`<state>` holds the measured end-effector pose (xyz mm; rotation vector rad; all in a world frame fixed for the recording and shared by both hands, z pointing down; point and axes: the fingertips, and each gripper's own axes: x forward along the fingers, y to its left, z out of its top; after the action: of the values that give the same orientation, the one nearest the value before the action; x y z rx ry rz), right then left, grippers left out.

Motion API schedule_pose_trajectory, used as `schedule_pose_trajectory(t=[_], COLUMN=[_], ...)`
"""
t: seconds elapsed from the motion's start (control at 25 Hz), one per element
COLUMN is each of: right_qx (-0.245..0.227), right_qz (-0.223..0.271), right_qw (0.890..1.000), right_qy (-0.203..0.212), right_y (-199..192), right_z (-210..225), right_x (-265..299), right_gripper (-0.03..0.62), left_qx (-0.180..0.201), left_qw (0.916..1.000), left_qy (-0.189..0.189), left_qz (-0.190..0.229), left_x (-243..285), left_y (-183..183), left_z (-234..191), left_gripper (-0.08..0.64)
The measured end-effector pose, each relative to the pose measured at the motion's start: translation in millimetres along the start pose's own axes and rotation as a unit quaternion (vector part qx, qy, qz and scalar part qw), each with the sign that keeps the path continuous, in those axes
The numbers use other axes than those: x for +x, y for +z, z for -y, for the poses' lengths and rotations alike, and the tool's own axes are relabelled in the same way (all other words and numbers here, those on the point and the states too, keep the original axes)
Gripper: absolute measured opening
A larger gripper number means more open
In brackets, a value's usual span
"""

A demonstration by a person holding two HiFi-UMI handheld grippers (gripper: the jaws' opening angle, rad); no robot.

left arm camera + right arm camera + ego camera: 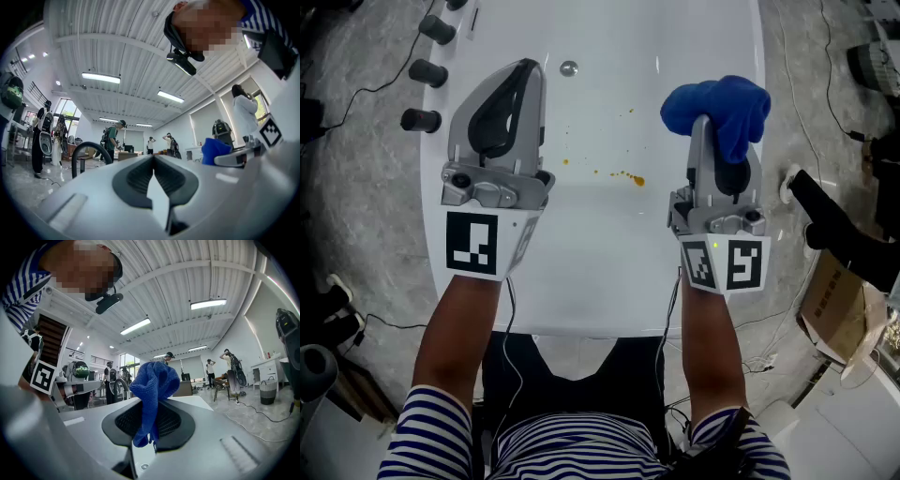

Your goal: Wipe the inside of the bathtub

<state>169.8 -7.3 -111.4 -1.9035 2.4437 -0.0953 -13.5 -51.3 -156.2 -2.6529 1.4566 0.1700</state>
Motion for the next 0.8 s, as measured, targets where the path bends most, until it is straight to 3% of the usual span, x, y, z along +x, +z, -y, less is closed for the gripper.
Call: schedule_pose_trajectory(t=[0.52,0.8], right_qx=[-0.006,-0.1], right_qz=[-0.007,-0.083], right_qw=[1.0,0.991], right_qy=[0.002,0.029], right_y=[-7,-42], right_z=[5,15], right_x=[1,29], right_gripper=[0.06,0.054], left_qx=[0.001,-0.002], left_qw=[1.0,1.0], left_qy=[-0.002,0.001], left_qz=[-0.004,-0.002], left_x=[2,6], left_y=[-8,-24], left_z=[4,-2], left_gripper=[0.003,0.003])
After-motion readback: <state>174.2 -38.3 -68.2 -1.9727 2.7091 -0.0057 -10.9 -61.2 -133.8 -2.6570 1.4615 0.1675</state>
